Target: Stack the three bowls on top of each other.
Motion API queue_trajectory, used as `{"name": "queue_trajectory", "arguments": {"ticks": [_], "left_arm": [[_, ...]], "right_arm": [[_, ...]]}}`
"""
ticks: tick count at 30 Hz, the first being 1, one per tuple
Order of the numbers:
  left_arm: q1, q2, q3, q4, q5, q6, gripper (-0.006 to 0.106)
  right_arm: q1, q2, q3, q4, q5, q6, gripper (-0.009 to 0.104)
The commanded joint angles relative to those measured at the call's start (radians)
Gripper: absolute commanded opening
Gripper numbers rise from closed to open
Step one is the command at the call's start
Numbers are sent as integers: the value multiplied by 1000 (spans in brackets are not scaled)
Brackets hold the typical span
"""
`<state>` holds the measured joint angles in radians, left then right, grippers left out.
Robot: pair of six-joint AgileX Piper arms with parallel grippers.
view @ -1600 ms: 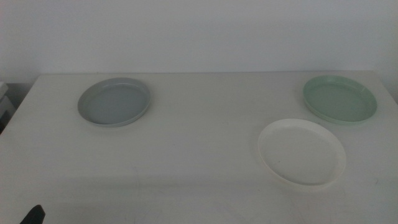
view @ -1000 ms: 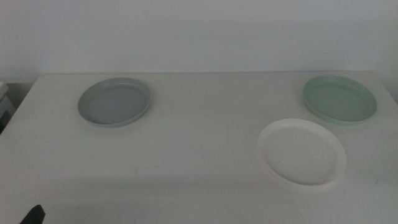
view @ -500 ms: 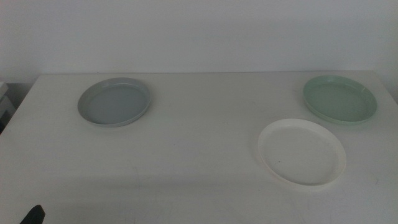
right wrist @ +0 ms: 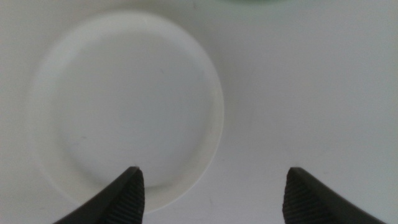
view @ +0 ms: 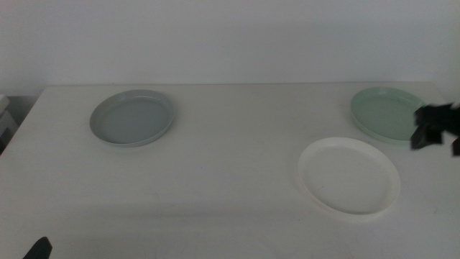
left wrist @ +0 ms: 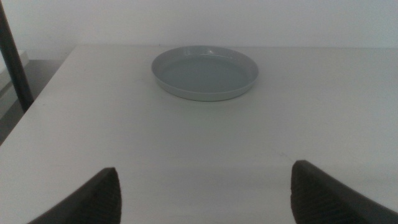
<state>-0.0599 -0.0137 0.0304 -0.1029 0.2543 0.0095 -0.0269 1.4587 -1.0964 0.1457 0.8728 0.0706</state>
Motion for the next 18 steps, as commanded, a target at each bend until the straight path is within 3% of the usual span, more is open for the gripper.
{"name": "queue_trajectory", "arguments": {"ticks": [1,10,18], "left_arm": [[1,-14,-4,-14,-78,-9,105],[1,-14,-4,-14,-78,-9,105],[1,-14,-4,-14,-78,-9,105]], "right_arm": [[2,52,-35,17,-48,-2,56],[2,280,-36,22,-192,-2,49],[9,375,-36,53,-266,-2,32]]}}
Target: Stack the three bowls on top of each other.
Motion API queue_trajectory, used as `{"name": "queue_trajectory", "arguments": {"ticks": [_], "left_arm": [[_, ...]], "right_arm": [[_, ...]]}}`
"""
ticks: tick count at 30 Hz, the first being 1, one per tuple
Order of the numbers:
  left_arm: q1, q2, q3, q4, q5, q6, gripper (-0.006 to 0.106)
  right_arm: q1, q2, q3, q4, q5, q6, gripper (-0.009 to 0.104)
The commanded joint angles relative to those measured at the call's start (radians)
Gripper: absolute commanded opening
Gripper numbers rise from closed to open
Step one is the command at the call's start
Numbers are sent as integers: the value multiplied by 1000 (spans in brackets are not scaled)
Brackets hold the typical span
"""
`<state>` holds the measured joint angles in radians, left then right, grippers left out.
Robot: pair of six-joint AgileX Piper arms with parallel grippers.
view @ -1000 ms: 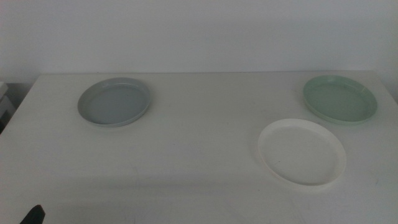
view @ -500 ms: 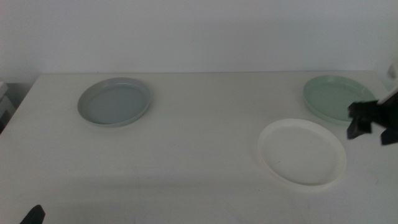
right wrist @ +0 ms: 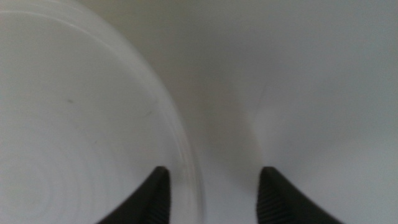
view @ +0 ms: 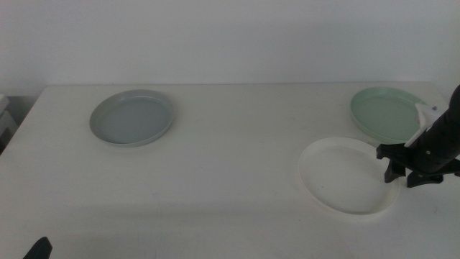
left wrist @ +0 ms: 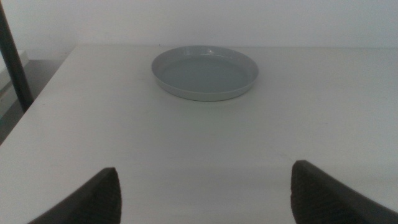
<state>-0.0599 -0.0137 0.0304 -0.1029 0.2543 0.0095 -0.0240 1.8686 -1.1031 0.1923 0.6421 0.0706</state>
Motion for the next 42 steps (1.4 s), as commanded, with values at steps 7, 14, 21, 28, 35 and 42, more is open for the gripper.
{"name": "queue_trajectory", "arguments": {"ticks": [7,14,21,28,35,42], "left_arm": [[1,-14,-4,-14,-78,-9,105],[1,-14,-4,-14,-78,-9,105],[1,-14,-4,-14,-78,-9,105],[1,-14,-4,-14,-78,-9,105],[1,-14,-4,-14,-78,-9,105],[1,-14,-4,-14,-78,-9,105]], "right_arm": [[30,-24,-32,-5,-54,-6,-1],[103,-120,-135,-7,49,24,-1],[262,-119,-304,27,135,43,-1],[400,-15,-400,29,119,68,0],[425,110,-478,4,116,89,0],[426,183,-483,-27,96,98,0]]}}
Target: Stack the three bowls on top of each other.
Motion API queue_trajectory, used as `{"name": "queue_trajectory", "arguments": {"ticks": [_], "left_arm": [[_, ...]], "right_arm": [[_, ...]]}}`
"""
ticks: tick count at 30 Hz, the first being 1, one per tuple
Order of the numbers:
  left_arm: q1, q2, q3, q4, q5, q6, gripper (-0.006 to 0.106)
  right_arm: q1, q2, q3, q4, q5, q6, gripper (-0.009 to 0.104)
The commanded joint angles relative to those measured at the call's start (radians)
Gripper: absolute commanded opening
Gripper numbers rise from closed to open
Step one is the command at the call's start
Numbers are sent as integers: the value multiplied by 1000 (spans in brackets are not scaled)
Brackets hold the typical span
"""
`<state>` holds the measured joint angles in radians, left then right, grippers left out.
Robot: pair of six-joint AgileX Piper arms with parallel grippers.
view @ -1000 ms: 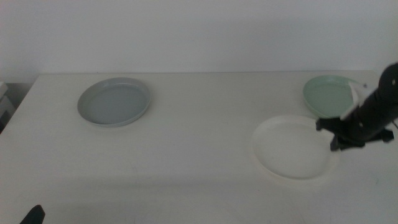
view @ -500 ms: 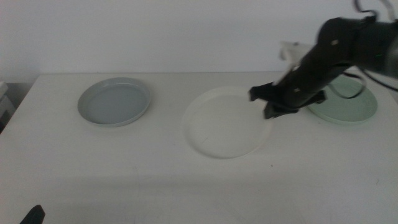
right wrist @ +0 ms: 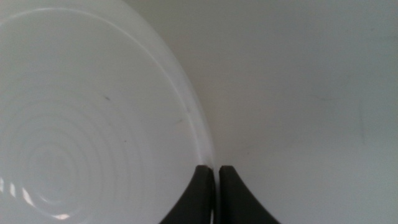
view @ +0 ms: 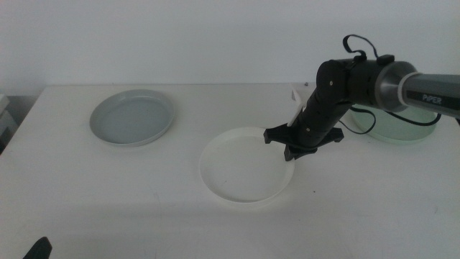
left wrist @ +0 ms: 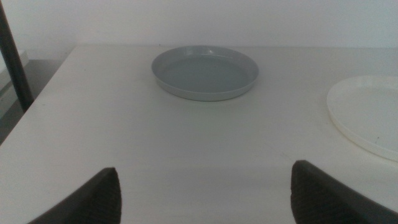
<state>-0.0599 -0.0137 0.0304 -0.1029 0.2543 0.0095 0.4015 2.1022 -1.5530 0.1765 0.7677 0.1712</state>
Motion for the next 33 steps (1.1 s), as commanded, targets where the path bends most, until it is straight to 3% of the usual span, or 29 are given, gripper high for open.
{"name": "queue_trajectory", "arguments": {"ticks": [1,5,8,11,15,18,24,33], "left_arm": [[1,-14,-4,-14,-78,-9,105],[1,-14,-4,-14,-78,-9,105],[1,-14,-4,-14,-78,-9,105],[1,-14,-4,-14,-78,-9,105],[1,-14,-4,-14,-78,-9,105],[1,-14,-4,-14,-78,-9,105],[1,-14,-4,-14,-78,-9,105],[1,-14,-4,-14,-78,-9,105]], "right_arm": [[1,-45,-33,-14,-29,-2,0],[1,-35,-33,-28,-29,-2,3],[1,-38,-33,-38,-30,6,13],[1,-59,-38,-43,-20,6,28],[0,-120,-91,-103,49,6,52],[-29,-165,-186,-118,158,-5,61],[-234,-186,-474,-114,285,-55,60],[-538,-139,-553,-100,255,-89,56]]}}
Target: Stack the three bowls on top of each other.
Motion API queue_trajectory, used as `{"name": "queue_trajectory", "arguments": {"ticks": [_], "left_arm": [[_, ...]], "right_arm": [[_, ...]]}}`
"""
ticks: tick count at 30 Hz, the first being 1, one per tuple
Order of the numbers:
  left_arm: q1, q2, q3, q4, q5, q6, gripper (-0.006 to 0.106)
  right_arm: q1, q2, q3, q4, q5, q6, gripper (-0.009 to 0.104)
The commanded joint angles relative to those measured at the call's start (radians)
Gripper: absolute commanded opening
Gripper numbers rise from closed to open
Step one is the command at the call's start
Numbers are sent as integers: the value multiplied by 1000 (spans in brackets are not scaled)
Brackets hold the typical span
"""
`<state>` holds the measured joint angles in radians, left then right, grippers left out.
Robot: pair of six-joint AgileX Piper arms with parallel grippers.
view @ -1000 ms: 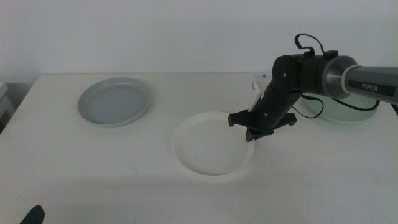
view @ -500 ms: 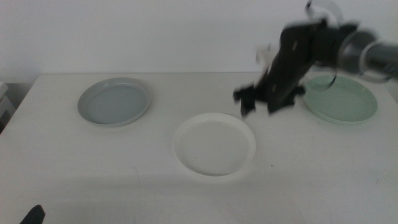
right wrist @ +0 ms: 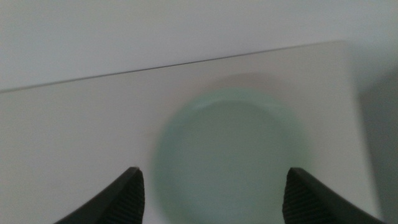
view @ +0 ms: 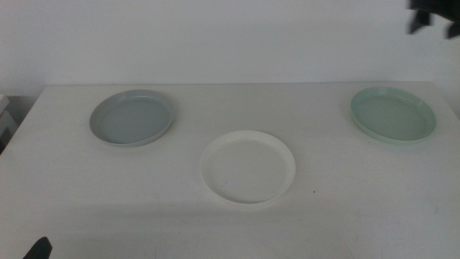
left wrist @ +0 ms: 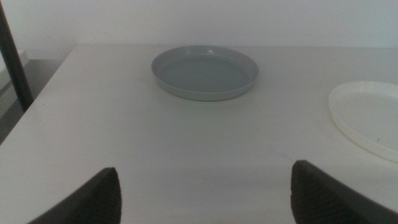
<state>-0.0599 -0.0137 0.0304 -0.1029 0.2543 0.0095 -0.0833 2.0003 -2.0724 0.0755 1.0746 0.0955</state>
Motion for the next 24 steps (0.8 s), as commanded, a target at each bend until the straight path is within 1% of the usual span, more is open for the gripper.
{"name": "queue_trajectory", "arguments": {"ticks": [1,6,9,13,19,24], "left_arm": [[1,-14,-4,-14,-78,-9,105],[1,-14,-4,-14,-78,-9,105],[1,-14,-4,-14,-78,-9,105],[1,-14,-4,-14,-78,-9,105],[1,-14,-4,-14,-78,-9,105],[1,-14,-4,-14,-78,-9,105]], "right_arm": [[-78,-28,-34,9,-67,-14,56],[-181,54,-34,78,-130,-52,56],[-208,108,-34,98,-162,-78,56],[-211,180,-34,100,-196,-104,56],[-209,282,-34,153,-213,-110,56],[-208,333,-34,156,-202,-116,54]]}}
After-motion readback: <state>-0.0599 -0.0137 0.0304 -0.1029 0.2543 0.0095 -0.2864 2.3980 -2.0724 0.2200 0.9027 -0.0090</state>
